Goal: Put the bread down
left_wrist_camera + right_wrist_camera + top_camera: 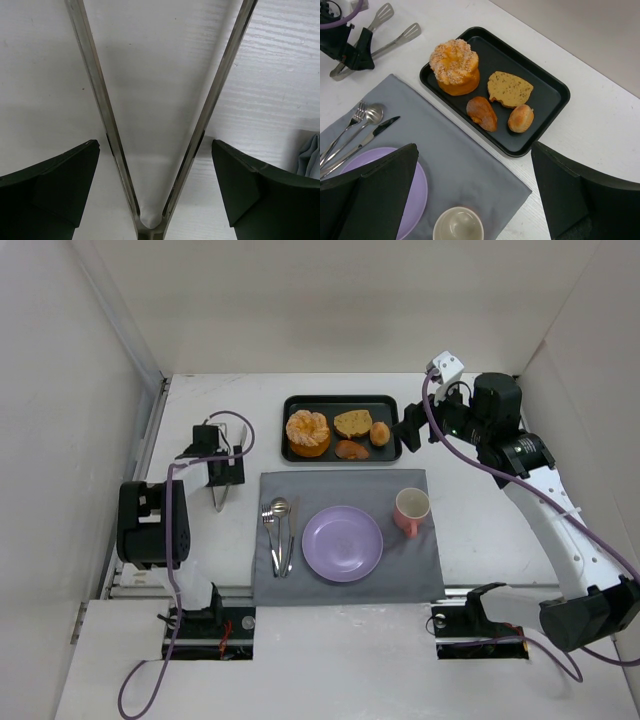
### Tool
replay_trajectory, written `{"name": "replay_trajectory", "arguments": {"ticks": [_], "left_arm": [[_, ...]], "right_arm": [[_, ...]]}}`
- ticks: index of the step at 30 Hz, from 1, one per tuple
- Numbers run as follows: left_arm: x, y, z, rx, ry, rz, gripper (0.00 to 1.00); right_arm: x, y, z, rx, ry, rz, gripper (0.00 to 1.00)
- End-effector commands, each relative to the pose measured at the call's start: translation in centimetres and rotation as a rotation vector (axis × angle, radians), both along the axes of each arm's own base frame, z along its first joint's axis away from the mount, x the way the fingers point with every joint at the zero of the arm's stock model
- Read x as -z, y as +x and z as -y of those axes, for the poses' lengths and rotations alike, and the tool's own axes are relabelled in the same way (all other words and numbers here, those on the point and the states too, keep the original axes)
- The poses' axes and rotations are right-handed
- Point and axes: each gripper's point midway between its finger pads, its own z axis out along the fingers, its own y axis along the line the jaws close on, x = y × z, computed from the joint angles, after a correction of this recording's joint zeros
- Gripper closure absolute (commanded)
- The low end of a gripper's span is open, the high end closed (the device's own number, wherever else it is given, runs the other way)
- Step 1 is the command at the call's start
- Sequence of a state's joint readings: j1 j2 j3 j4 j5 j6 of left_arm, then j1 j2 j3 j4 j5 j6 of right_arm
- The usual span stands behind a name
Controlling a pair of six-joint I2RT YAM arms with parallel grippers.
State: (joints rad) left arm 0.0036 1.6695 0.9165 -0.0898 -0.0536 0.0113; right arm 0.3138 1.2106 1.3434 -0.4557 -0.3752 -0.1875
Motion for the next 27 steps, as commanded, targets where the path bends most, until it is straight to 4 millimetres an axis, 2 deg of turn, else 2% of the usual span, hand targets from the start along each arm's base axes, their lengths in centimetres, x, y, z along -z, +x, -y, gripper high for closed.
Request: {"name": "replay_trajectory", "arguments": {"ticks": [1, 3, 10, 16, 19, 21, 27], "left_arm": [[-0.6, 1.2, 0.1, 0.019, -0.018, 0.024, 0.06], [-0.9, 1.5, 0.2, 0.024, -0.025, 0.034, 0.07], [0.1, 1.3, 0.1, 0.032, -0.036, 0.006, 0.17], [0.5, 1.0, 0.3, 0.037, -0.044, -0.012, 0.35], [0.5, 0.9, 0.0, 0.028, -0.044, -0.012, 0.38], [0.2, 1.3, 0.0, 0.021, -0.049, -0.002, 0.45], [0.3, 1.1, -0.2, 0.017, -0.058, -0.011, 0.50]], "right_arm": [[-1.4, 0.2, -0.3, -0.020, 0.016, 0.057, 0.00], [-1.4, 0.3, -0.2, -0.011, 0.014, 0.058, 0.00], [-1.4, 0.4, -0.1, -0.002, 0.011, 0.059, 0.00], [-1.4, 0.4, -0.1, -0.002, 0.011, 0.059, 0.00], [-1.4, 0.4, -0.1, -0.002, 0.011, 0.059, 0.00], [-1.4, 0.4, -0.1, -0.002, 0.011, 0.059, 0.00], [-1.4, 0.4, -0.1, -0.002, 0.011, 0.059, 0.00]]}}
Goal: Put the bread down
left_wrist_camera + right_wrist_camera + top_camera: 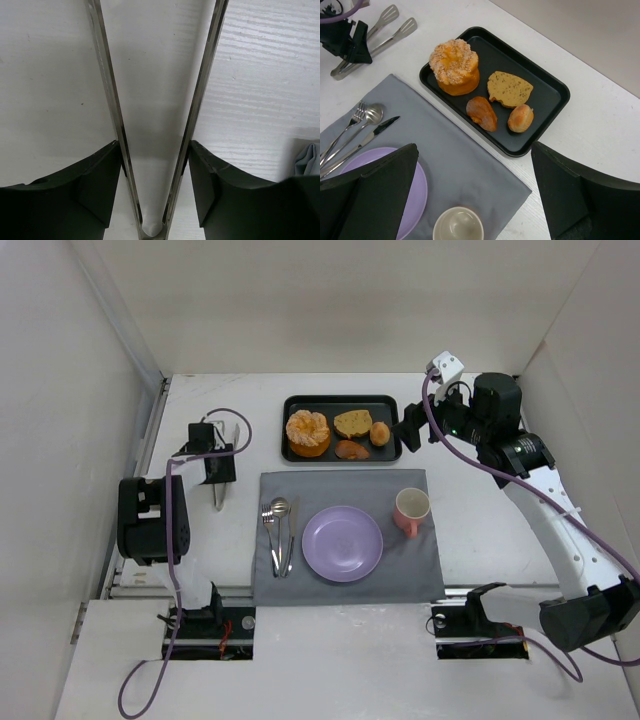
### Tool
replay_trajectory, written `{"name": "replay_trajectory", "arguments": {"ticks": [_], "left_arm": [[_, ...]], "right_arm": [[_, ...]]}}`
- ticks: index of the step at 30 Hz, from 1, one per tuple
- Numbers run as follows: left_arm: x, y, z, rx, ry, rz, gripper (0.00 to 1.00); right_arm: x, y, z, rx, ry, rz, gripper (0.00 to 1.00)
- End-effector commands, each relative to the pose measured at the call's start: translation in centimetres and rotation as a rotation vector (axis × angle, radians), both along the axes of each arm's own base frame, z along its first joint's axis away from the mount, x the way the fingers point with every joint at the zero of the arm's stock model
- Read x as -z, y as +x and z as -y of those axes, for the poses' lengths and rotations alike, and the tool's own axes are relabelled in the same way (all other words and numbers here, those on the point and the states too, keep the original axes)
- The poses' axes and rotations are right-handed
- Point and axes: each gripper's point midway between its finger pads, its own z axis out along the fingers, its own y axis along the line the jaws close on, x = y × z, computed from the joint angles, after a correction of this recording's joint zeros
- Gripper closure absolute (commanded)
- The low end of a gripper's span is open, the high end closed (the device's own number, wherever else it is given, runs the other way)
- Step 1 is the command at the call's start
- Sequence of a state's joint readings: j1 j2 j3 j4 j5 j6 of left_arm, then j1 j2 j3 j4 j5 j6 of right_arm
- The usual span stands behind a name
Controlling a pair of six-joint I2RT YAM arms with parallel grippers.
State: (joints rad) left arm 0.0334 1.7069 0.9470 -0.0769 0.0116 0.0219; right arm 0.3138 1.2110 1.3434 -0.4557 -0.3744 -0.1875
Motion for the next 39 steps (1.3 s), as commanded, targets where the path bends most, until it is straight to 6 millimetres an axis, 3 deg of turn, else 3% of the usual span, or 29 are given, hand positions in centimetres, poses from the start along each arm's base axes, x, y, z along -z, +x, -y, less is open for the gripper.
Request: {"name": "replay_trajectory", "arguments": {"ticks": [1, 4, 9, 13, 14, 17, 30, 33, 39], "left_arm": [[0.1, 0.0, -0.1, 0.002, -0.010, -0.017, 0.50], [-0.9, 0.3, 0.1, -0.008, -0.027, 0.002, 0.52], [-5.8, 1.4, 0.9, 0.005, -0.068, 0.136, 0.56], [-9.2, 1.5, 1.7, 0.020, -0.107, 0.226, 0.70], [-9.8, 1.5, 2.3, 0.039, -0.115, 0.242, 0.82], [-12.3, 1.4, 4.0, 0.088, -0.125, 0.299, 0.90], [-20.8, -1.0, 9.1, 0.226, -0.233, 0.474, 0.88], [-22.6, -2.2, 11.1, 0.291, -0.278, 0.493, 0.84], [-24.6, -3.8, 14.4, 0.391, -0.349, 0.514, 0.72]], "right_arm": [[-1.4, 0.4, -0.1, -0.003, 0.011, 0.059, 0.00], [-1.4, 0.4, -0.1, -0.003, 0.011, 0.059, 0.00], [-1.4, 0.4, -0.1, -0.003, 0.011, 0.059, 0.00], [-1.4, 0.4, -0.1, -0.003, 0.011, 0.059, 0.00], [-1.4, 0.4, -0.1, -0.003, 0.011, 0.059, 0.00], [-1.4, 0.5, 0.1, 0.006, 0.009, 0.060, 0.00], [-0.3, 1.3, 0.1, 0.023, -0.006, 0.034, 0.00], [-0.3, 1.4, 0.2, 0.032, -0.008, 0.035, 0.00], [-0.4, 1.7, 0.5, 0.051, -0.011, 0.045, 0.00]]}}
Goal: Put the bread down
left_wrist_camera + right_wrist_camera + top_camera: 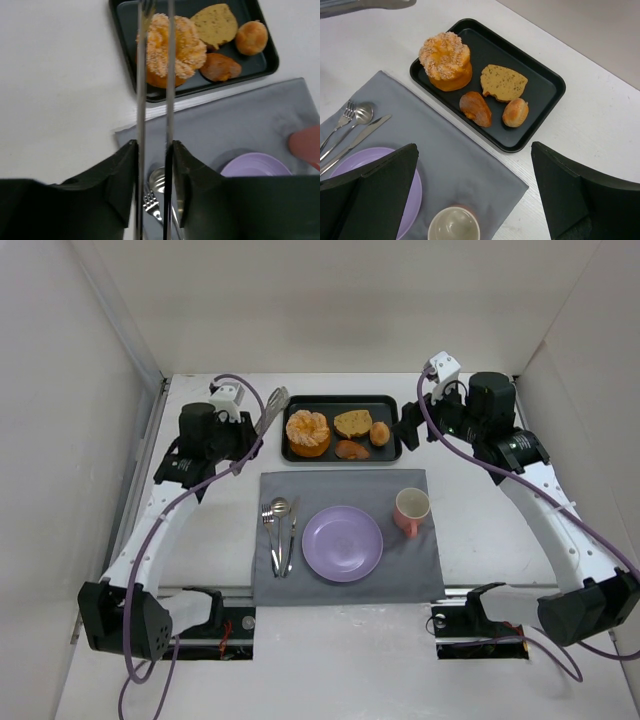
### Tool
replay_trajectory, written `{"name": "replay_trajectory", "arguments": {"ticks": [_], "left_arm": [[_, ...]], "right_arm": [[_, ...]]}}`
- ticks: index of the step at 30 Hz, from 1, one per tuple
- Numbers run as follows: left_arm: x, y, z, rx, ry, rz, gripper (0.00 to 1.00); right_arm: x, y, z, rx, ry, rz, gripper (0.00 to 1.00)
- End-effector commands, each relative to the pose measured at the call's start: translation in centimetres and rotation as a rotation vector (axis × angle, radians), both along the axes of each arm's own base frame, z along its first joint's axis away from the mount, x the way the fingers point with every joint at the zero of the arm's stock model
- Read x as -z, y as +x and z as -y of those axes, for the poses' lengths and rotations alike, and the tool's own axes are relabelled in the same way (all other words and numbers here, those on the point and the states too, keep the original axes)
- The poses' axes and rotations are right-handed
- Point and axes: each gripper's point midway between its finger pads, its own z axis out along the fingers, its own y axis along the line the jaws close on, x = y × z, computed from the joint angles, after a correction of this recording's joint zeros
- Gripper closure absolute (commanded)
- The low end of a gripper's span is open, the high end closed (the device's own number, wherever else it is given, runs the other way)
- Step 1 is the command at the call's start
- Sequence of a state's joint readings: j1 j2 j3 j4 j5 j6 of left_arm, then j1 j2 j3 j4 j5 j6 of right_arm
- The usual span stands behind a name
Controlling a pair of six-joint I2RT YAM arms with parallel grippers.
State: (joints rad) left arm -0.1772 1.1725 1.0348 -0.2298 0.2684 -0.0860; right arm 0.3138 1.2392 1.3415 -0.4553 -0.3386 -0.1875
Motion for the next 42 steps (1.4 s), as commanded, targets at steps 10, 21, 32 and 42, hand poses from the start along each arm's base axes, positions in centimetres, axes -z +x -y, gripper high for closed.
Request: {"name": "replay_trajectory", "arguments": {"ticks": [10, 21, 32, 42], "left_arm": [[-4.2, -2.2, 6.9, 0.219, -0.078, 0.055, 0.57], [-2.1, -1.5, 14.3, 0.378, -0.032, -0.008, 0.57], [0.7, 2.6, 18.3, 0.361, 0.053, -0.049, 0.59], [1.4, 4.6, 22.5, 0.379, 0.140, -0.047, 0.59]], "right_arm": [[-3.2, 0.7, 1.3, 0.077, 0.009, 0.132, 0.00], [-7.1, 0.6, 5.4, 0.302, 0.025, 0.265, 0.00], [-8.1, 0.4, 7.0, 0.387, 0.022, 0.297, 0.00], [-8.3, 0.5, 7.0, 0.387, 0.026, 0.305, 0.00]]}}
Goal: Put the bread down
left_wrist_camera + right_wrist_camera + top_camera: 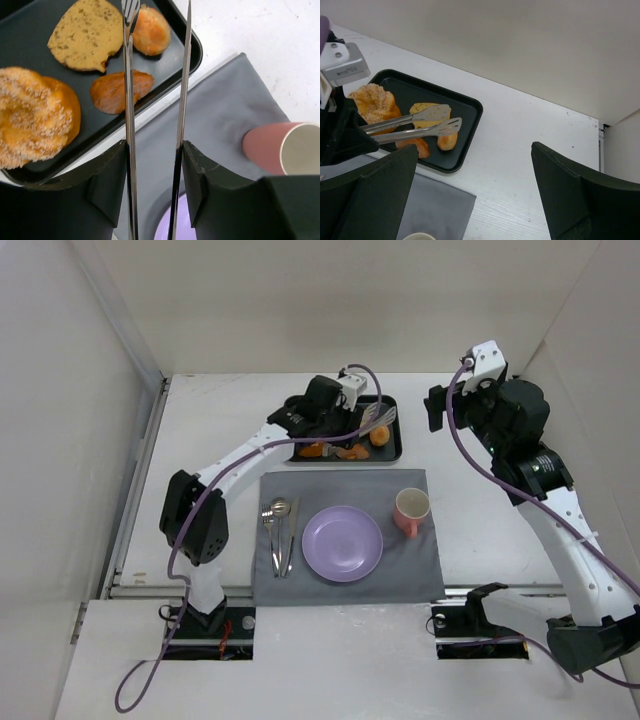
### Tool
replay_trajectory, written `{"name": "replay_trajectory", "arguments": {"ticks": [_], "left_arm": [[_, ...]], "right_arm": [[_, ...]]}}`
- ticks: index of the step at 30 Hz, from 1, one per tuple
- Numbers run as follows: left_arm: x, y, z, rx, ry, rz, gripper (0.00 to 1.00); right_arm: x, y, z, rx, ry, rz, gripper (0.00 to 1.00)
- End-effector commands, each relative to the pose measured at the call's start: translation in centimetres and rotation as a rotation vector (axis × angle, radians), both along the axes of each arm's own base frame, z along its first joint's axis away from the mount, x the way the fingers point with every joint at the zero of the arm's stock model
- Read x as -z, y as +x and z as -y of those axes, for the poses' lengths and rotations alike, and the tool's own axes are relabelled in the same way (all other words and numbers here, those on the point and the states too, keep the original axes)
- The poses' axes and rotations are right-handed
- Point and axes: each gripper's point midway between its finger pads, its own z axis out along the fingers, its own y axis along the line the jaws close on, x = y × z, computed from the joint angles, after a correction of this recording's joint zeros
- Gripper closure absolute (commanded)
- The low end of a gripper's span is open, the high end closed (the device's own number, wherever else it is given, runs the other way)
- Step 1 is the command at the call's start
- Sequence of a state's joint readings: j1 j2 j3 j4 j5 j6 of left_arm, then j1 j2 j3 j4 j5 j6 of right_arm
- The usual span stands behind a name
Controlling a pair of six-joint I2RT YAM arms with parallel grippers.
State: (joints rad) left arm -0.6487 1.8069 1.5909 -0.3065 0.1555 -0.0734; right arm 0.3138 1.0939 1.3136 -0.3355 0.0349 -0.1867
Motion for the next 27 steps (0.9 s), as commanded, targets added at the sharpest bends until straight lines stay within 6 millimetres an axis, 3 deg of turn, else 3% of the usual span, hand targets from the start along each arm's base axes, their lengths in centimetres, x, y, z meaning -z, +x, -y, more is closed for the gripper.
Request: {"name": "replay_trajectory", "arguments": {"ticks": [1, 5, 6, 11, 12, 19, 22, 27], "left_arm": [[-1.8, 1.2, 0.9, -0.009, 0.011, 0.062, 0.59], [-0.8, 1.2, 1.1, -0.016, 0.072, 0.059, 0.59], [-1.7, 1.6, 1.2, -0.027, 0.064, 0.081, 0.59], [-1.7, 2.1, 1.5, -0.042, 0.115, 0.101, 0.59], [-0.8, 1.9, 1.6, -0.039, 0.138, 0.086, 0.59], [-0.4, 2.3, 2.2, -0.033, 0.167, 0.094, 0.59], [0.7, 2.5, 2.3, -0.030, 0.183, 0.076, 0.59], [0.1, 2.6, 2.4, -0.031, 0.181, 0.079, 0.57]], "right_arm": [[-1.8, 0.1, 0.5, 0.028, 0.027, 0.062, 0.00], [-2.2, -0.2, 0.5, 0.028, 0.030, 0.071, 0.00], [-2.2, -0.2, 0.5, 0.028, 0.030, 0.071, 0.00], [-2.2, -0.1, 0.7, 0.037, 0.029, 0.071, 0.00], [-2.2, -0.1, 0.7, 0.037, 0.029, 0.071, 0.00], [-2.2, -0.1, 0.7, 0.037, 0.029, 0.071, 0.00], [-2.2, -0.1, 0.7, 0.037, 0.029, 0.071, 0.00], [-2.2, -0.1, 0.7, 0.037, 0.029, 0.071, 0.00]]}}
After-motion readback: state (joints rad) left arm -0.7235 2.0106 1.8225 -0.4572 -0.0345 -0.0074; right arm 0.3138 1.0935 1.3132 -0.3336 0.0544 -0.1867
